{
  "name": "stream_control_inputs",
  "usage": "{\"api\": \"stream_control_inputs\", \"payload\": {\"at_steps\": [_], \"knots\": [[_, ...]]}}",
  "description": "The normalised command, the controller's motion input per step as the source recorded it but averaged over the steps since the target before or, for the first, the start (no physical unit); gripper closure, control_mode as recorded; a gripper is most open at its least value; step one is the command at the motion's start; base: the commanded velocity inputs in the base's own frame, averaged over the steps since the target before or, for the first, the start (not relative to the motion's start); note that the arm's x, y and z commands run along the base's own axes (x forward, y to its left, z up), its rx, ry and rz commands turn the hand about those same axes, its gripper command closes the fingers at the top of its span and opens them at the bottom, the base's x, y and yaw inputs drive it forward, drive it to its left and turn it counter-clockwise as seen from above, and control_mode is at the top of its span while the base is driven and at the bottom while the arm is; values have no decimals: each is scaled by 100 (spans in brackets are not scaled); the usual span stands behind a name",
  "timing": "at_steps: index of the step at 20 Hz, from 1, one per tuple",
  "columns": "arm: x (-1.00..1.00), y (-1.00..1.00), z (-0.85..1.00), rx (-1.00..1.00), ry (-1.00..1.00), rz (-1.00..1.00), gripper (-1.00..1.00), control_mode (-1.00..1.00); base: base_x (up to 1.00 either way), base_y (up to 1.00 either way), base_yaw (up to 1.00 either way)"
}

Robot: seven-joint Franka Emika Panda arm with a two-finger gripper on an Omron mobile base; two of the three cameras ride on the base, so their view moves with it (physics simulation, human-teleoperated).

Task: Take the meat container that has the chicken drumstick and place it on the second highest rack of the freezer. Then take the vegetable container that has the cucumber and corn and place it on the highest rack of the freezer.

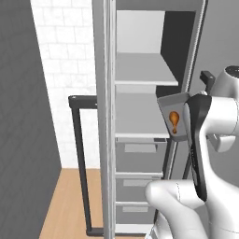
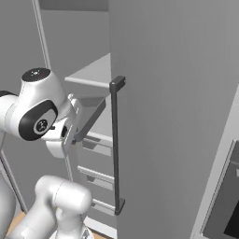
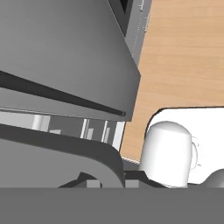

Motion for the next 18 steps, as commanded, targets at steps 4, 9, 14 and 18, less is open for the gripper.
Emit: {"api": "stream_control_inputs", "payload": {"at_steps": [4,9,14,18], "knots": [[0,0,0,0,0,0,100,100,16,42,-6],[0,0,0,0,0,0,100,100,9,36,-2],[0,7,-7,0,0,0,100,-100,0,5,0],[11,34,-55,0,2,0,100,-100,0,0,0]]}}
